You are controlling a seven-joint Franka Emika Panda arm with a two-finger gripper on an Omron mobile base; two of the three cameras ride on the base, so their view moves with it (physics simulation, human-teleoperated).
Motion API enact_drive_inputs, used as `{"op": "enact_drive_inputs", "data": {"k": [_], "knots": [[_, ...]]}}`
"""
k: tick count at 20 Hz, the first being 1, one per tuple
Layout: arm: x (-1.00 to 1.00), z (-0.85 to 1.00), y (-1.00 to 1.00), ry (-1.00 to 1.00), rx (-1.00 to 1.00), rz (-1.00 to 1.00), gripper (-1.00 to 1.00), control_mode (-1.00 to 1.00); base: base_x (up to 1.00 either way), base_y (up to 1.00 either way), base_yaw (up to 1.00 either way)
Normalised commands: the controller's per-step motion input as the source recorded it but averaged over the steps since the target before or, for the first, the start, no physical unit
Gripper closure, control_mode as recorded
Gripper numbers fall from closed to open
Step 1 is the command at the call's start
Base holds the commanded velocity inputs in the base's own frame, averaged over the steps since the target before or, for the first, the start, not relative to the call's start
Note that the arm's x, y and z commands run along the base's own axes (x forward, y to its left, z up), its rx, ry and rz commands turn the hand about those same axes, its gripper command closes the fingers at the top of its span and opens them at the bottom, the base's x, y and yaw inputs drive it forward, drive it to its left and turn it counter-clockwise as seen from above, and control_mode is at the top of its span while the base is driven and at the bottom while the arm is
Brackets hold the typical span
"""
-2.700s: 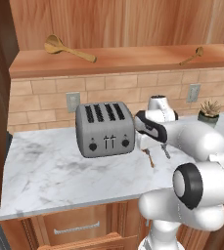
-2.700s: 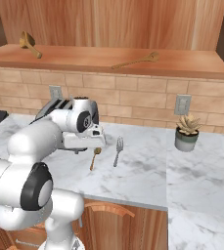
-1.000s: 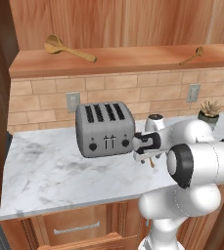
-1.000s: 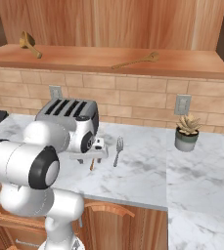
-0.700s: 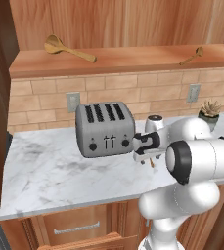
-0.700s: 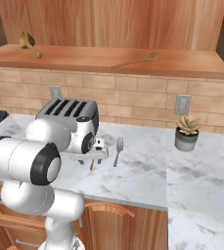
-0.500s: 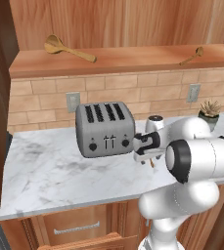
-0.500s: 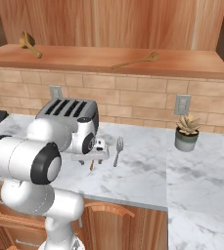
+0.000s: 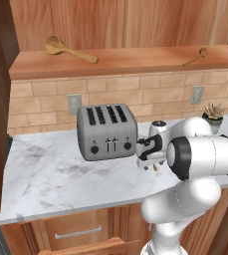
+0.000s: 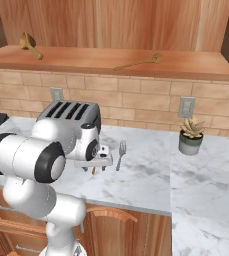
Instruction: Organize the utensils by type. Pick up the wooden spoons from the counter and place them in the open cabinet. Then pick up the metallic utensils from the counter and place them in the open drawer.
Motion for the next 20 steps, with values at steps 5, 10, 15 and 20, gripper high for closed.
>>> {"op": "enact_drive_inputs", "data": {"k": [5, 10, 15, 20], "knots": [[0.0, -0.23, 0.0, 0.0, 0.0, 0.0, -1.0, -1.0, 0.0, 0.0, 0.0], [0.0, -0.08, 0.0, 0.0, 0.0, 0.0, -1.0, -1.0, 0.0, 0.0, 0.0], [0.0, 0.0, 0.0, 0.0, 0.0, 0.0, 1.0, -1.0, 0.0, 0.0, 0.0], [0.0, 0.0, 0.0, 0.0, 0.0, 0.0, 1.0, -1.0, 0.0, 0.0, 0.0]]}}
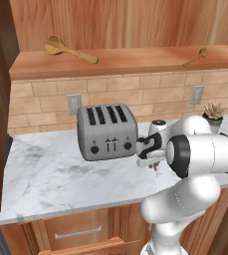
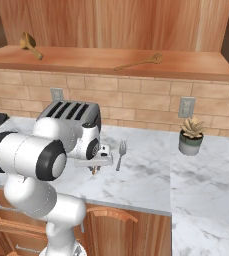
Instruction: Organize the utensils by type. Pick up the wooden spoons from the counter and place them in the open cabinet. Then pick up the metallic utensils from the counter and place them in the open drawer.
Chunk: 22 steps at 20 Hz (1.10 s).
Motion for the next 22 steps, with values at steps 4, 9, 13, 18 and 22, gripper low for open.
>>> {"op": "enact_drive_inputs", "data": {"k": [4, 9, 13, 18, 22], "knots": [[0.0, -0.01, 0.0, 0.01, 0.0, 0.0, 1.0, -1.0, 0.0, 0.0, 0.0], [0.0, -0.03, 0.0, 0.05, 0.0, 0.0, 1.0, -1.0, 0.0, 0.0, 0.0], [0.01, -0.06, -0.1, 0.08, 0.04, 0.0, 1.0, -1.0, 0.0, 0.0, 0.0], [0.06, -0.74, -0.11, 0.01, 0.0, 0.0, 1.0, -1.0, 0.0, 0.0, 0.0], [0.0, -0.67, -0.04, 0.0, -0.04, 0.0, 1.0, -1.0, 0.0, 0.0, 0.0]]}}
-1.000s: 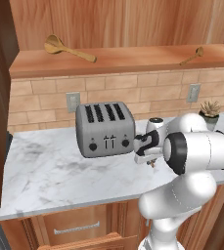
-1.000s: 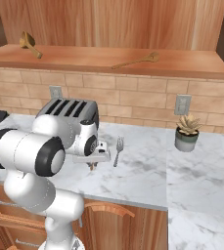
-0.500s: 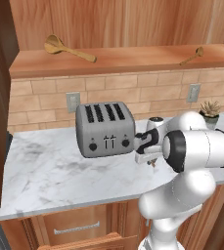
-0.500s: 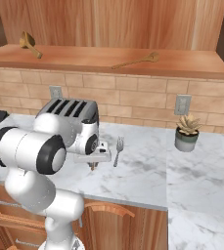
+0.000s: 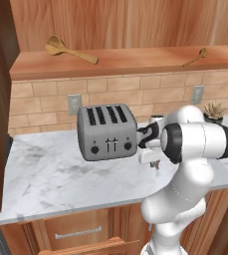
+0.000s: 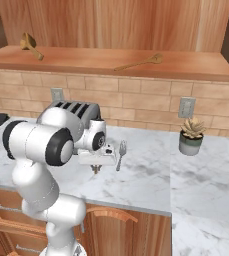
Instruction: Organize the utensils by type. Pick up the wooden spoons from the counter and place them in the open cabinet. Then pick up the metallic utensils from the counter and place them in the open drawer.
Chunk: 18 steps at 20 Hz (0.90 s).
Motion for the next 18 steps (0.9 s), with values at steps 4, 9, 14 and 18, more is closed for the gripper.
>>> {"op": "enact_drive_inputs", "data": {"k": [4, 9, 14, 18], "knots": [[-0.07, -0.75, -0.15, 0.0, -0.03, 0.0, 1.0, -1.0, 0.0, 0.0, 0.0], [-0.35, -0.36, -0.2, -0.2, 0.0, 0.04, 1.0, -1.0, 0.0, 0.0, 0.0], [-0.63, 0.0, -0.06, -0.38, 0.0, 0.09, 1.0, -1.0, 0.0, 0.0, 0.0], [-0.56, 0.08, -0.02, -0.37, 0.0, 0.11, 1.0, -1.0, 0.0, 0.0, 0.0]]}}
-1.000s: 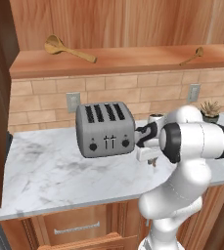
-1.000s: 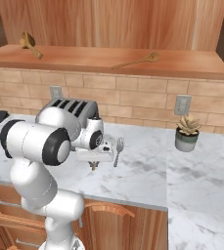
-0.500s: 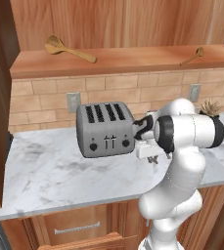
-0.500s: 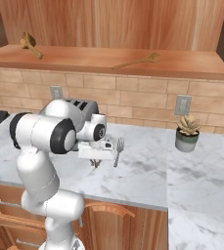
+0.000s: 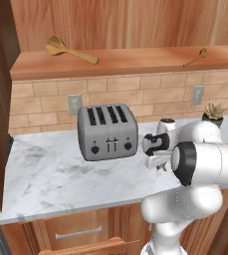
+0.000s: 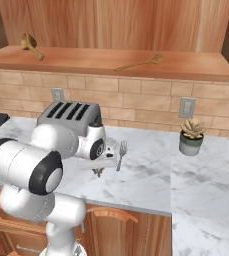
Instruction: Organize the utensils by type. Pick up the wooden spoons from the counter and place them in the open cabinet. Then pick up the metallic utensils from the counter and place them in the open drawer.
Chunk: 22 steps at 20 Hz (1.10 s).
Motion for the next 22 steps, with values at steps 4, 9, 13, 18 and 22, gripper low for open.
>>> {"op": "enact_drive_inputs", "data": {"k": [4, 9, 13, 18, 22], "knots": [[-0.48, 0.58, 0.0, -0.24, 0.03, 0.12, 1.0, -1.0, 0.0, 0.0, 0.0], [-0.42, 0.84, 0.0, -0.03, 0.05, 0.12, 1.0, -1.0, 0.0, 0.0, 0.0], [-0.39, 0.65, 0.0, 0.0, 0.03, 0.09, 1.0, -1.0, 0.0, 0.0, 0.0], [-0.47, 0.6, 0.0, 0.0, 0.02, 0.06, 1.0, -1.0, 0.0, 0.0, 0.0], [-0.46, 0.68, 0.0, 0.0, 0.0, 0.01, 1.0, -1.0, 0.0, 0.0, 0.0]]}}
